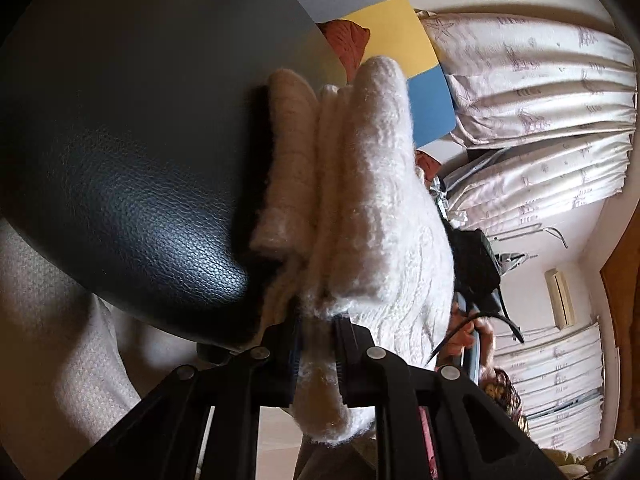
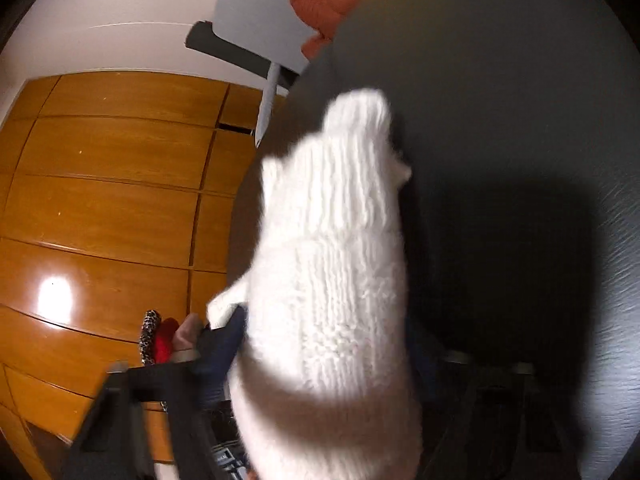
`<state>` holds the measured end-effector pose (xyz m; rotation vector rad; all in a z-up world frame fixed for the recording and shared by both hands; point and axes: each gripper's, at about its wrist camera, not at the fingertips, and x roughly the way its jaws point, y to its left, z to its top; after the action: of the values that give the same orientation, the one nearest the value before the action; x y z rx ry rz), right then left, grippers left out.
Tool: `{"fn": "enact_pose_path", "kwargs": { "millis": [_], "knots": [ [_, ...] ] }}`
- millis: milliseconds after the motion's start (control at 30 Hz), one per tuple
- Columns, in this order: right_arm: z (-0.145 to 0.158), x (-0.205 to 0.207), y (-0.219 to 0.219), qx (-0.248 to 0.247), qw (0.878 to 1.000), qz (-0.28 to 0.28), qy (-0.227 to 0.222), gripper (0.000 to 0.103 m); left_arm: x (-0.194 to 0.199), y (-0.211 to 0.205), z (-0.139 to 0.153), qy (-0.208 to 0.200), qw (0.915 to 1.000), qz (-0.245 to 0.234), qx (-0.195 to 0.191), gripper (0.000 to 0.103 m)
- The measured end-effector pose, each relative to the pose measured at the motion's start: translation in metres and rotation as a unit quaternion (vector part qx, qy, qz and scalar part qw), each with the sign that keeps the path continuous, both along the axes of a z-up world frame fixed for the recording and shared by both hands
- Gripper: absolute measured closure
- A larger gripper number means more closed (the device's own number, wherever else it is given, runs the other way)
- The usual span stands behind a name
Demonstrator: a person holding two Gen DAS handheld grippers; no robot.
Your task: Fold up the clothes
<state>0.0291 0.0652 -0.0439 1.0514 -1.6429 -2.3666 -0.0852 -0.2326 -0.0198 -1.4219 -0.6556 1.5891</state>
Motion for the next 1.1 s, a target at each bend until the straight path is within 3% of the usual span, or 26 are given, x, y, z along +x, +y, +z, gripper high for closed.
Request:
{"fn": "enact_pose_path", "kwargs": {
  "millis": [67,100,133,200,233,267,300,367,467,600,700,833,867,900,967,1067,1100],
  "knots": [
    [0.027,0.002,-0.019,0.089,0.996,0.002,0.002,0.062,-0.001,-0.007,0.005,0.007,0.9999,0.014,0.005,0.088],
    [0.045,0.003,-0.036,0.173,0.985,0.004,-0.013,0.064,-0.003,-0.01,0.007,0.011,0.9997,0.021,0.009,0.088],
    [0.065,0.003,-0.056,0.274,0.961,0.006,-0.035,0.065,-0.004,-0.012,0.009,0.016,0.9994,0.028,0.016,0.088],
    [0.075,0.0,-0.086,0.399,0.914,0.011,-0.067,0.066,-0.008,-0.012,0.008,0.017,0.9991,0.035,0.018,0.088],
    [0.071,-0.004,-0.095,0.439,0.895,0.013,-0.081,0.066,-0.01,-0.008,0.005,0.01,0.9993,0.033,0.017,0.086],
    [0.061,-0.007,-0.095,0.448,0.889,0.007,-0.091,0.066,-0.012,-0.005,0.003,0.003,0.9993,0.031,0.02,0.086],
    [0.051,-0.01,-0.091,0.445,0.89,-0.004,-0.1,0.064,-0.012,-0.002,0.003,0.001,0.9993,0.031,0.022,0.085],
    [0.04,-0.008,-0.076,0.402,0.91,-0.041,-0.087,0.058,-0.012,-0.001,0.009,0.012,0.9993,0.031,0.015,0.085],
    [0.039,-0.007,-0.065,0.365,0.924,-0.069,-0.088,0.033,-0.012,-0.01,0.023,0.031,0.9984,0.046,0.009,0.086],
    [0.064,0.025,-0.049,0.306,0.945,-0.11,-0.037,0.032,-0.014,-0.038,0.049,0.077,0.9916,0.104,-0.005,0.088],
    [0.097,0.047,-0.054,0.311,0.939,-0.148,0.02,0.034,-0.011,-0.03,0.082,0.144,0.9837,0.107,-0.009,0.088],
    [0.118,0.06,-0.074,0.367,0.922,-0.12,0.035,0.043,-0.003,0.035,0.117,0.219,0.9757,0.012,-0.004,0.087],
    [0.12,0.059,-0.079,0.379,0.918,-0.108,0.033,0.052,-0.001,0.053,0.117,0.237,0.9713,-0.015,-0.015,0.087],
    [0.122,0.059,-0.083,0.392,0.914,-0.097,0.031,0.063,0.001,0.069,0.116,0.256,0.9656,-0.038,-0.03,0.087],
    [0.124,0.05,-0.091,0.407,0.91,-0.071,0.026,0.074,-0.001,0.1,0.111,0.289,0.952,-0.073,-0.07,0.086],
    [0.124,0.033,-0.103,0.427,0.904,-0.031,0.014,0.075,-0.029,0.14,0.097,0.32,0.9278,-0.076,-0.176,0.087],
    [0.123,0.024,-0.107,0.433,0.901,-0.016,0.005,0.075,-0.048,0.144,0.089,0.311,0.9263,-0.064,-0.203,0.091]
  ]
}}
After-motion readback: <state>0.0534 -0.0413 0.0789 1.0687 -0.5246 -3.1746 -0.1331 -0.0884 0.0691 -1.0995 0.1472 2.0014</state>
